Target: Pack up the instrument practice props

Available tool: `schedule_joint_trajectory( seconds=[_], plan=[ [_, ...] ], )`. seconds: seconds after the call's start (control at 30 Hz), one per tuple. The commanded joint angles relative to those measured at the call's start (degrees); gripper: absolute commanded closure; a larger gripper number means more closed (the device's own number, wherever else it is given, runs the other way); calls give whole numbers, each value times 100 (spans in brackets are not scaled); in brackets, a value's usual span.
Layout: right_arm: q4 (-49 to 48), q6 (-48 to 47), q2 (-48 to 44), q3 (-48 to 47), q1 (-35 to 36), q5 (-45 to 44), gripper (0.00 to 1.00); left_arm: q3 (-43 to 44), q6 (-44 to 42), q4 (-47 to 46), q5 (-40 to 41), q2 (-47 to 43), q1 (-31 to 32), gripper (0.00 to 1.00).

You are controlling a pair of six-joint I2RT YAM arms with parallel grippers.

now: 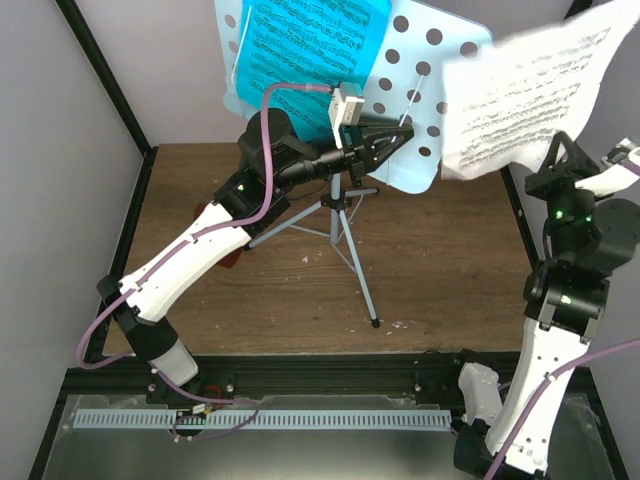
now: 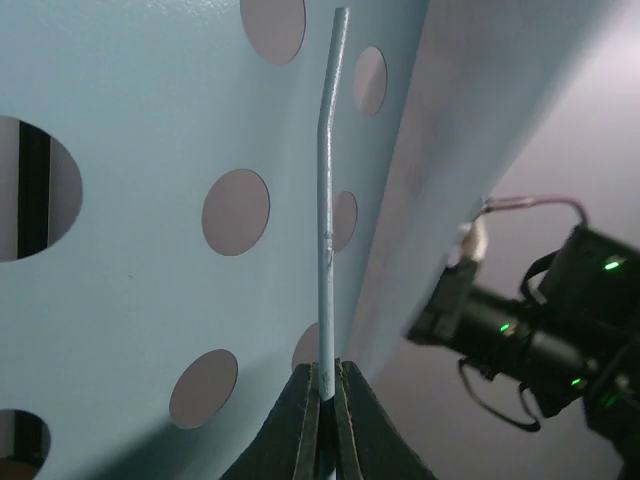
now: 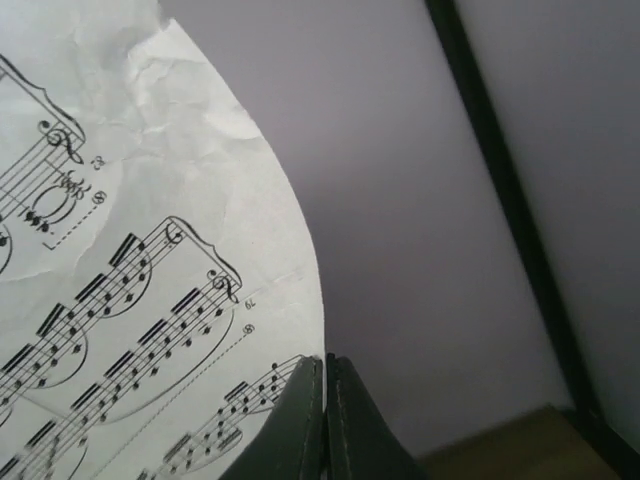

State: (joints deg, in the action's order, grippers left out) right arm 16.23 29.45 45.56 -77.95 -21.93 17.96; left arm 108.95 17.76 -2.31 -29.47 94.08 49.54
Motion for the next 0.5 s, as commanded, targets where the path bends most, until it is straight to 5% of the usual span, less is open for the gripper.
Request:
schedule_joint_trajectory(
  seconds=[0.0,0.23,0.47],
  plan=[
    [70,178,45,1003,-14,-909,99,30,-56,37,76,-178,67,96],
    [-601,709,181,2602,-21,-110,99,-10,-109,195,197,-239,56,63],
    [-934,670,733,3910,-16,850,99,-897,-244,125,554,-920,41,41]
  ],
)
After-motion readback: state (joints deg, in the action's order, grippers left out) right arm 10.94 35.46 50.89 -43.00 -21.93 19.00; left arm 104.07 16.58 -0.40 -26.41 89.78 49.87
